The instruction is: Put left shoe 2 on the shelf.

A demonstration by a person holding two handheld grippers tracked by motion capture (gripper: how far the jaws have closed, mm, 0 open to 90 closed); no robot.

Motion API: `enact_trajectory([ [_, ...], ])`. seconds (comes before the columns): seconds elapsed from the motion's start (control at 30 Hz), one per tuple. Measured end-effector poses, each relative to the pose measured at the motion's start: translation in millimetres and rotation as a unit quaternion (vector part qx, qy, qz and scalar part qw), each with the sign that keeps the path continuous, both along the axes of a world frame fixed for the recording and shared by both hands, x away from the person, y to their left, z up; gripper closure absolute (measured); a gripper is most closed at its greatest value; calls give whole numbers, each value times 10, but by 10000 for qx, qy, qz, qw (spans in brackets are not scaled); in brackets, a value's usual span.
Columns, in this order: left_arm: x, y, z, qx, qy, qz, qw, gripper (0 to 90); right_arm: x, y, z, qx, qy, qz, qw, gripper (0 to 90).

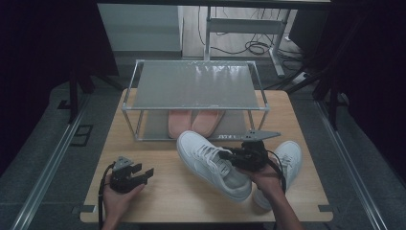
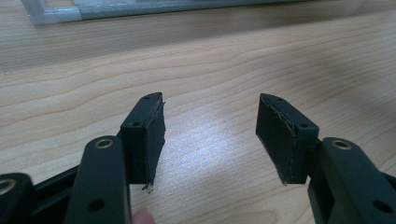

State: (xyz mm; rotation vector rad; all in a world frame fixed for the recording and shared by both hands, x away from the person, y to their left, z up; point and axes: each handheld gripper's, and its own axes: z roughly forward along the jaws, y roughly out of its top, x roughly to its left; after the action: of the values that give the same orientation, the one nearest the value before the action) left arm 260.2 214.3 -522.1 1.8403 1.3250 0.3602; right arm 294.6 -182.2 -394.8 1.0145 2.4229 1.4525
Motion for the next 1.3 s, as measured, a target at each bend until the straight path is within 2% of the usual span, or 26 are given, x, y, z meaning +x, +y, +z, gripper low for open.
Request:
enact_trajectory([
  [0.33,3,-5,-8,4,36,3,10000,425,8,-39,94,314,-68,-22,9995,791],
  [0.5,5,-5,-12,21,52,-13,10000,425,19,-46,164,371,-99,-6,9993,791],
  [0.9,11,-8,-22,33,65,-32,10000,425,56,-19,446,649,-307,69,9974,791],
  [1.3,12,-5,-25,18,57,-50,10000,425,190,62,701,875,-430,65,9952,792],
])
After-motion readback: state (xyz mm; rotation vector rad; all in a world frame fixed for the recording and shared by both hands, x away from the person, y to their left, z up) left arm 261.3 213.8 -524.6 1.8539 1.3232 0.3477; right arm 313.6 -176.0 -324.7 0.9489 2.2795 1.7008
